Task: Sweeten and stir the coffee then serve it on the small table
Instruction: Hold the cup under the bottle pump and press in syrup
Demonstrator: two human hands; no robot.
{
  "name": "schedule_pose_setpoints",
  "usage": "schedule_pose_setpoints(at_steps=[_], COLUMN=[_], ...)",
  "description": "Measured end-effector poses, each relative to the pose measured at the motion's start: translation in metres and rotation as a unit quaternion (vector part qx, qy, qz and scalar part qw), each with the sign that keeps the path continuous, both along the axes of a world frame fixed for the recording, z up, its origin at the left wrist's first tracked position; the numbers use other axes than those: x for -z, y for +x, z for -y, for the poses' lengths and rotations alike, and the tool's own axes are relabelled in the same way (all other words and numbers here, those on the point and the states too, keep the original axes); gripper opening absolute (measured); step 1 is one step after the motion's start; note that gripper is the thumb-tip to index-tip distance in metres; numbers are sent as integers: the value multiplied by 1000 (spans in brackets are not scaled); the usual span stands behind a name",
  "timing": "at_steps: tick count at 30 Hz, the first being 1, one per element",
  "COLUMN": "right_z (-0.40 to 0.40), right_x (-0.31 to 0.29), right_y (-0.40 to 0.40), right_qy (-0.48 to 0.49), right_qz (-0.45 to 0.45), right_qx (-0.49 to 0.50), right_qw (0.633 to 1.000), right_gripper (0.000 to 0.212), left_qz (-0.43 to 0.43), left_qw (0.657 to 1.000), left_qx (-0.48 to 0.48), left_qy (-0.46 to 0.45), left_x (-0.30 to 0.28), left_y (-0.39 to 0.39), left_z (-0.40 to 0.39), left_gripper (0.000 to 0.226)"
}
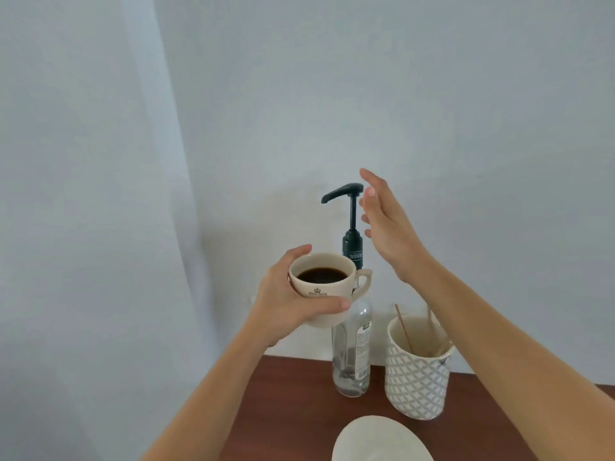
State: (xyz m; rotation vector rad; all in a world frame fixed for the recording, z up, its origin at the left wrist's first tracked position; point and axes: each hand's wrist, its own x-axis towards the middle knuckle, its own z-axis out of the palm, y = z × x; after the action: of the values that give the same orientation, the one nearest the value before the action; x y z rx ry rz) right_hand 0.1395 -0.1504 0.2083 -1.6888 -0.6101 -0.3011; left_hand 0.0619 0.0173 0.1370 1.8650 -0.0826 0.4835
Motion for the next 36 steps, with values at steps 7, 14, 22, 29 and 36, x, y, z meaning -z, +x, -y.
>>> schedule_pose_setpoints(at_steps=[7, 14, 22, 29, 36], right_z=[-35, -45, -46, -44, -43], right_x=[-25, -17, -16, -11, -13], right_y=[7, 21, 26, 33, 31], right_qy=[51, 114, 153, 112, 90], right_qz=[-54, -28, -42, -4, 19], right_qx=[-1, 32, 15, 49, 59], right_qw=[997, 993, 987, 993, 994], right_gripper=[46, 28, 20, 16, 22], left_qz=[-1, 0, 0, 0, 4], left_qw=[1000, 1000, 1000, 1000, 1000], left_qx=[-4, -6, -4, -4, -4], left_qy=[-14, -13, -12, -14, -16], left_x=[-40, -54, -52, -49, -50], left_y=[21, 33, 40, 43, 43], left_z=[-11, -18, -18, -13, -11], left_gripper=[118, 117, 119, 118, 119])
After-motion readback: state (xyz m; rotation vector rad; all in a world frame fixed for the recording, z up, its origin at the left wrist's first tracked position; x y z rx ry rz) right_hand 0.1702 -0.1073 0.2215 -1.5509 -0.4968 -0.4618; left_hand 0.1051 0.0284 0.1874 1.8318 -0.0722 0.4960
